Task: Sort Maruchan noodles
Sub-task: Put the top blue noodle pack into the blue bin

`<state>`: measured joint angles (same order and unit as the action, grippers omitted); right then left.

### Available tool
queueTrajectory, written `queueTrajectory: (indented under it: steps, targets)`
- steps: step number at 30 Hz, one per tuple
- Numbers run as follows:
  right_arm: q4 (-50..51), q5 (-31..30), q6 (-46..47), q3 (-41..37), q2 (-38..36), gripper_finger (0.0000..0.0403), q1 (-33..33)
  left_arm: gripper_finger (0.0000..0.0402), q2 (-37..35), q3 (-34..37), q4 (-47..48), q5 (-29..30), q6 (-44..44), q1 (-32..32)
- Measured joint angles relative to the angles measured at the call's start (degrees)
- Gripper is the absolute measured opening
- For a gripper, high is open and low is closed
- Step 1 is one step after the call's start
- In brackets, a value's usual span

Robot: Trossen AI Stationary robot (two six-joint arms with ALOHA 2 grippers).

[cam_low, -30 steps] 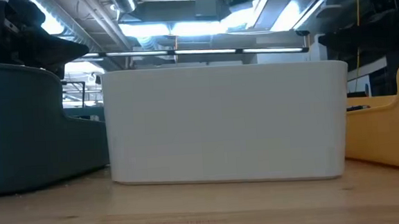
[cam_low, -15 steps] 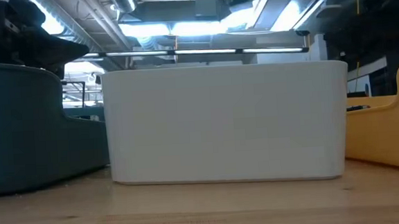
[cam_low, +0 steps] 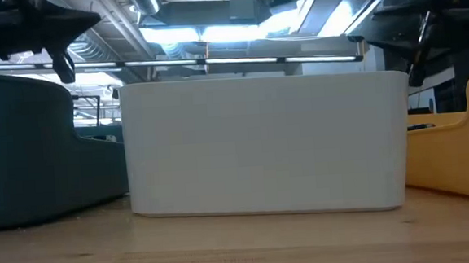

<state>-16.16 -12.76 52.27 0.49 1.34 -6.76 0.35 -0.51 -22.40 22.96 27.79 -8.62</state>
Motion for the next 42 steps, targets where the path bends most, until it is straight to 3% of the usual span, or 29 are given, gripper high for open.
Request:
queueTrajectory:
  steps: [10,18,24,30,37,42]
  targets:
    - [0.35,-12.65,-0.02,0.00,0.00,0.0195,0.00,0.0000,0.01,0.02,-15.53,21.03,-1.06,0.02]
    - [6.04,-13.43,-0.05,0.00,0.00,0.0195,0.00,0.0000,0.01,0.02,-18.12,30.76,-3.25,0.02]
    - [9.53,-12.23,-0.16,0.00,0.02,0.0195,0.00,0.0000,0.01,-0.31,-19.03,30.91,-0.59,0.02]
    - [9.48,-13.53,-4.44,0.00,0.02,0.0195,0.00,0.0002,3.60,-5.67,-18.70,26.06,0.26,0.02]
    - [9.54,-16.72,-10.71,1.02,0.02,0.0195,-0.02,0.0051,17.70,-18.73,-18.36,21.23,-12.03,0.02]
    - [10.27,-17.26,-13.01,1.55,0.02,0.0195,0.00,0.0107,29.39,-30.08,-9.77,20.62,-20.52,0.02]
